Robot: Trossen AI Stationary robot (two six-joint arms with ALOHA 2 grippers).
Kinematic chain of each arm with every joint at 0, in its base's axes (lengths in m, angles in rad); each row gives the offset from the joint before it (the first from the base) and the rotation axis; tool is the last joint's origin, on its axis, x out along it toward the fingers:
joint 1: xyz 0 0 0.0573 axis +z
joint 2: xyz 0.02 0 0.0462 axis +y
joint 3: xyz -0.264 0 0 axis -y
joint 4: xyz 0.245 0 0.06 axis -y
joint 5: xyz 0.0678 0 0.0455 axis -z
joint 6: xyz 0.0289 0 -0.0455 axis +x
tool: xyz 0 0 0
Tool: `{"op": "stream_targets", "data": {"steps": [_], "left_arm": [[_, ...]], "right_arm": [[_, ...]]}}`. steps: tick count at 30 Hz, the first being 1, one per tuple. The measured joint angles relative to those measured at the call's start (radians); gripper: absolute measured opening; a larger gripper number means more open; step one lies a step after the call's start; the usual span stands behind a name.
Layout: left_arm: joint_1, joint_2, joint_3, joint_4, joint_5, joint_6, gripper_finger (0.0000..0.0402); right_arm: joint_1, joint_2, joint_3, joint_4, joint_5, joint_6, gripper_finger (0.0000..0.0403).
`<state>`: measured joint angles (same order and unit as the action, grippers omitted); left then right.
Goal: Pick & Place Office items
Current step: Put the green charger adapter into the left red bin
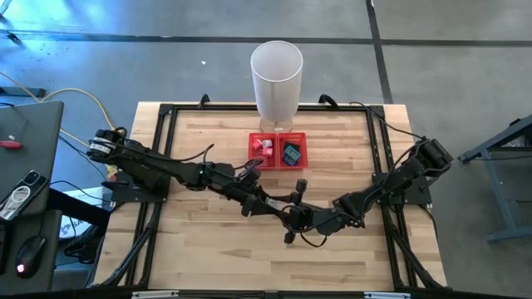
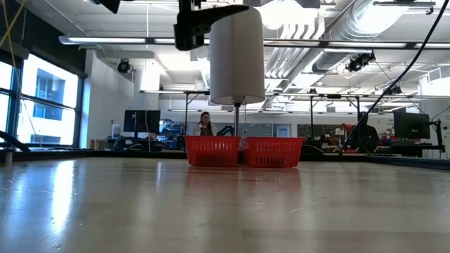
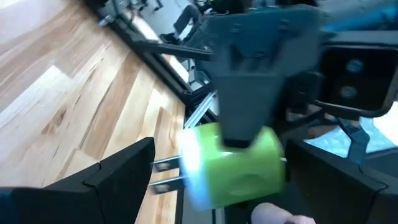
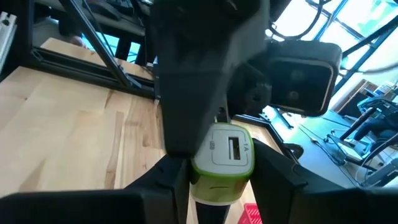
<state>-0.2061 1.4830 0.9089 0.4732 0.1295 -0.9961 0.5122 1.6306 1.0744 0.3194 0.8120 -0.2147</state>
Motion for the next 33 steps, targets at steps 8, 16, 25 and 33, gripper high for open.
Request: {"op": "stream_targets", "data": {"steps": [8, 16, 25, 33], "left_arm": [[-0.004, 0.0, 0.0, 0.018, -0.001, 0.035, 0.0352], [-0.004, 0.0, 0.0, 0.019, -0.002, 0.038, 0.0352], [-0.005, 0.0, 0.0, 0.021, -0.017, 0.037, 0.0352], [-0.007, 0.0, 0.0, 0.021, -0.036, 0.03, 0.0337]], "right_arm": [[-0.005, 0.0, 0.0, -0.014, -0.003, 0.006, 0.0121], [-0.008, 0.0, 0.0, -0.016, -0.006, 0.019, 0.0121], [-0.009, 0.0, 0.0, -0.025, -0.005, 0.027, 0.0121], [-0.011, 0.0, 0.0, -0.037, -0.033, 0.034, 0.0121]]}}
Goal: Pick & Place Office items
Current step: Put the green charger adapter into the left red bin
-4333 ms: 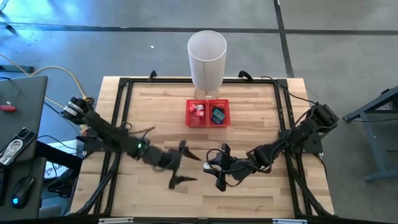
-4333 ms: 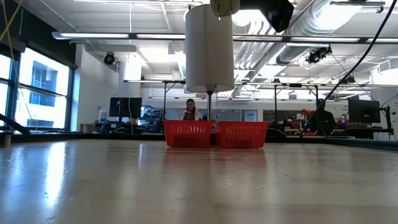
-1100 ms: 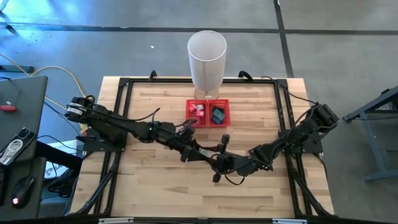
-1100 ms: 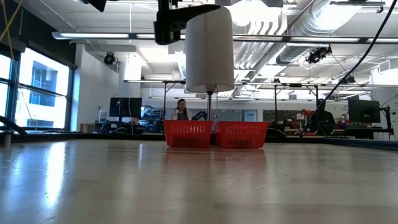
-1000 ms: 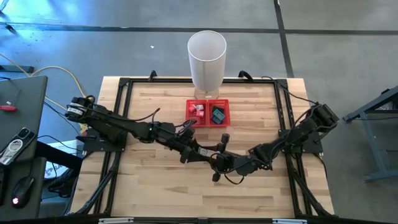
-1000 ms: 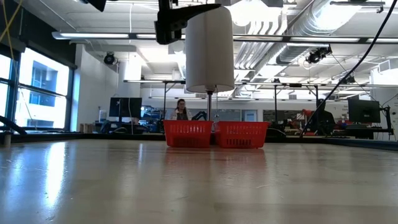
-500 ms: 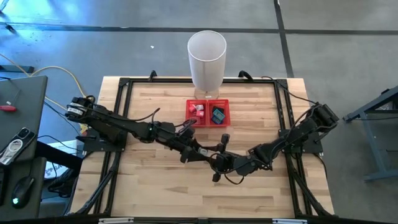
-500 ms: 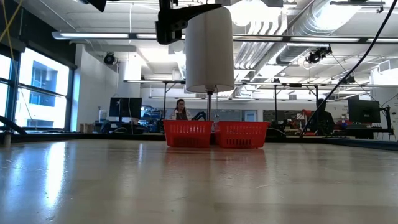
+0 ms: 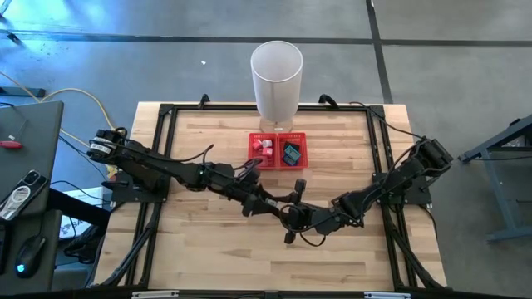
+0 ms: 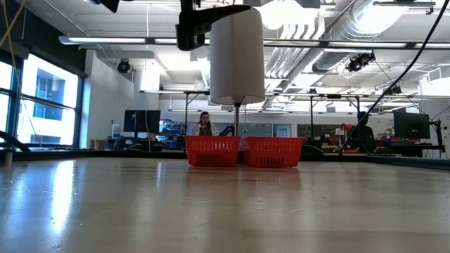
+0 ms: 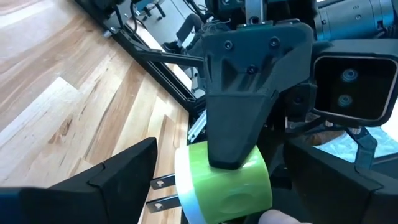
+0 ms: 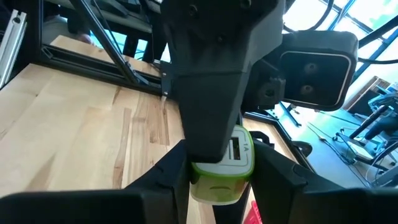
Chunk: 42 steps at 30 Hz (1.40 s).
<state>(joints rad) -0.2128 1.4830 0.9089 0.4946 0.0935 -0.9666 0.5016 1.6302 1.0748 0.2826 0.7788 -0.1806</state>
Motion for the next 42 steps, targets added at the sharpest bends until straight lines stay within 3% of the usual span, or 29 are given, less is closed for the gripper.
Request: {"op": "stream_targets", "data": {"steps": [17, 24, 42], "left_arm": [[0.0, 0.0, 0.0, -0.001, -0.022, -0.037, 0.0316], [0.001, 0.0, 0.0, -0.007, -0.031, -0.037, 0.0316], [0.0, -0.001, 0.0, -0.021, -0.037, -0.003, 0.0316]], "right_arm": [[0.0, 0.0, 0.0, 0.001, 0.008, -0.037, 0.0121], [0.003, 0.0, 0.0, 0.007, 0.069, -0.062, 0.0121], [0.001, 0.0, 0.0, -0.003, 0.034, -0.053, 0.0121]]}}
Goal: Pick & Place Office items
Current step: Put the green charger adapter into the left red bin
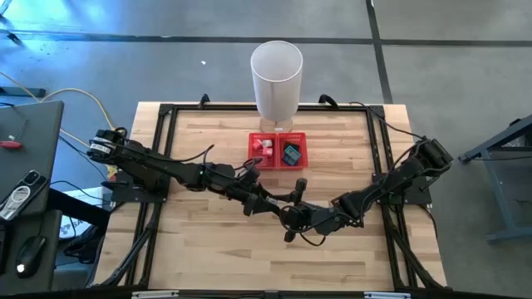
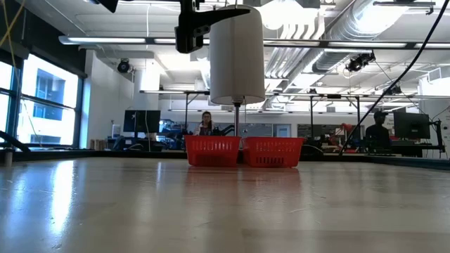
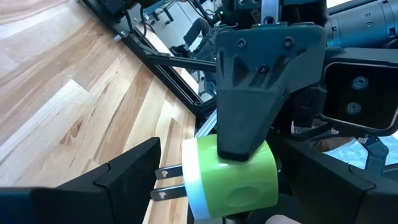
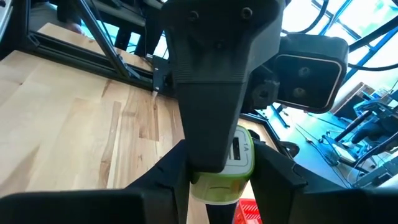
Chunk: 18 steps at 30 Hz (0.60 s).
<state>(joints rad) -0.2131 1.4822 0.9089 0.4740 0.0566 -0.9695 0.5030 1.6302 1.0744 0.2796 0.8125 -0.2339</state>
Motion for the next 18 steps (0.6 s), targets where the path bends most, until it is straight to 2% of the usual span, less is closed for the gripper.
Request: {"op": "stream_targets", "data": {"steps": [9, 18], "left_arm": [[0.0, 0.0, 0.0, -0.003, -0.005, 0.004, 0.0308], [0.008, 0.0, 0.0, -0.009, -0.007, 0.005, 0.0225]], "right_arm": [[0.0, 0.0, 0.0, -0.004, -0.004, 0.001, 0.0121], [0.001, 0.0, 0.0, -0.013, -0.002, 0.001, 0.0121]]}}
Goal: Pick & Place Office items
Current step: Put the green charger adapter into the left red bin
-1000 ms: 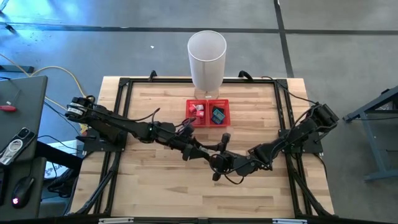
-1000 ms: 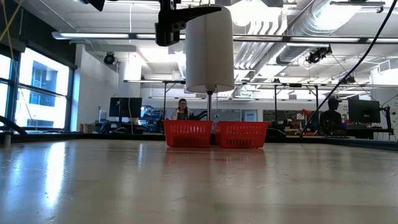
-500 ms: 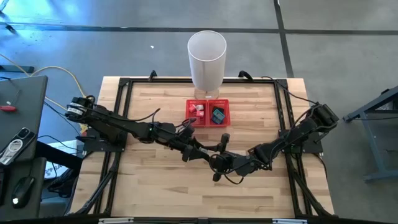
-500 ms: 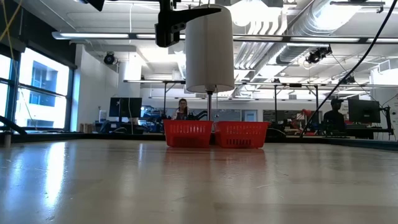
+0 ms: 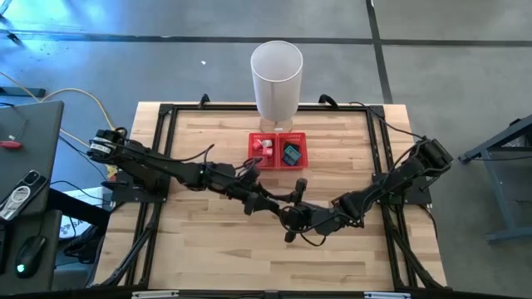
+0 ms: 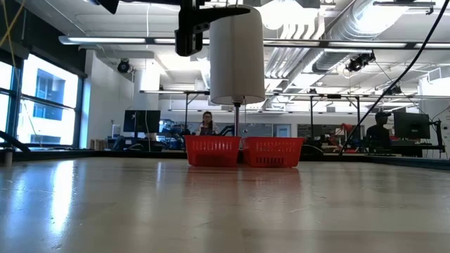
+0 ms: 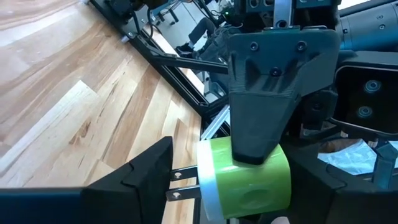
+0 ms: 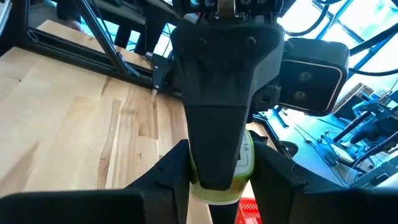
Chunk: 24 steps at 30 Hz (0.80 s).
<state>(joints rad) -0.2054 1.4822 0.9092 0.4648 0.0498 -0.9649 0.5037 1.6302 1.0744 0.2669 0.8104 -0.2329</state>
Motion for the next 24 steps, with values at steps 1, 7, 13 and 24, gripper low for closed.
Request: {"op": "stream_targets", "data": {"steps": [1, 7, 13, 24], "left_arm": [[0.002, 0.0, 0.0, 0.0, 0.001, 0.0, 0.0225], [0.002, 0.0, 0.0, 0.002, 0.001, 0.002, 0.0228], [-0.001, -0.001, 0.002, 0.018, 0.005, 0.025, 0.0232], [0.003, -0.001, 0.002, 0.01, 0.008, 0.104, 0.023]], "right_arm": [[0.0, 0.0, 0.0, -0.001, 0.002, 0.0, 0.0121], [0.0, 0.0, 0.0, -0.005, 0.001, -0.001, 0.0142], [0.002, 0.0, 0.0, -0.017, -0.009, 0.0, 0.0191], [0.093, -0.015, -0.001, -0.011, 0.066, 0.003, 0.0267]]}}
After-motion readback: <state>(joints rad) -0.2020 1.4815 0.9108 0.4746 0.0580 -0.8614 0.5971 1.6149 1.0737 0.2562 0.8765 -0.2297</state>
